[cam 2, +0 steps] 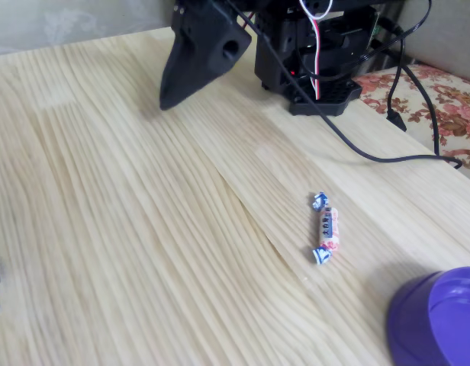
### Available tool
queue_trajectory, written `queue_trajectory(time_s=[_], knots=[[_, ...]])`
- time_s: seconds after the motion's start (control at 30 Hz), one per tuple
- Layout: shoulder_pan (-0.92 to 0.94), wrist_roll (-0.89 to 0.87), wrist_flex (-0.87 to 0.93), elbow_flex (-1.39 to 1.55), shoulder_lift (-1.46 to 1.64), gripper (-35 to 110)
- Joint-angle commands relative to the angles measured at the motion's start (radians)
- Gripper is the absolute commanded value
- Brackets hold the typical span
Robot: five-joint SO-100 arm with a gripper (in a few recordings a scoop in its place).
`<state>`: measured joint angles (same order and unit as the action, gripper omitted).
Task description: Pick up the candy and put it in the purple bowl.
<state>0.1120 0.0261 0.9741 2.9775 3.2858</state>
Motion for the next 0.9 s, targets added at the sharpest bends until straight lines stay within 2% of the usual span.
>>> queue_trajectory(time_s=[0.0,0.2,0.33,0.47,0.6,0.73,0.87], knots=[[0.000,0.029,0.058,-0.186,0.008,-1],[-0.051,-0.075,0.245,-0.551,-0.199,-1],[-0.121,-0.077,0.385,-0.808,-0.347,-1],[-0.285,-0.158,0.509,-1.003,-0.460,-1],[-0.534,-0.337,0.646,-1.124,-0.632,-1],[-0.775,-0.463,0.612,-1.091,-0.709,-1],[-0.919,-0.479,0.534,-1.068,-0.788,-1]])
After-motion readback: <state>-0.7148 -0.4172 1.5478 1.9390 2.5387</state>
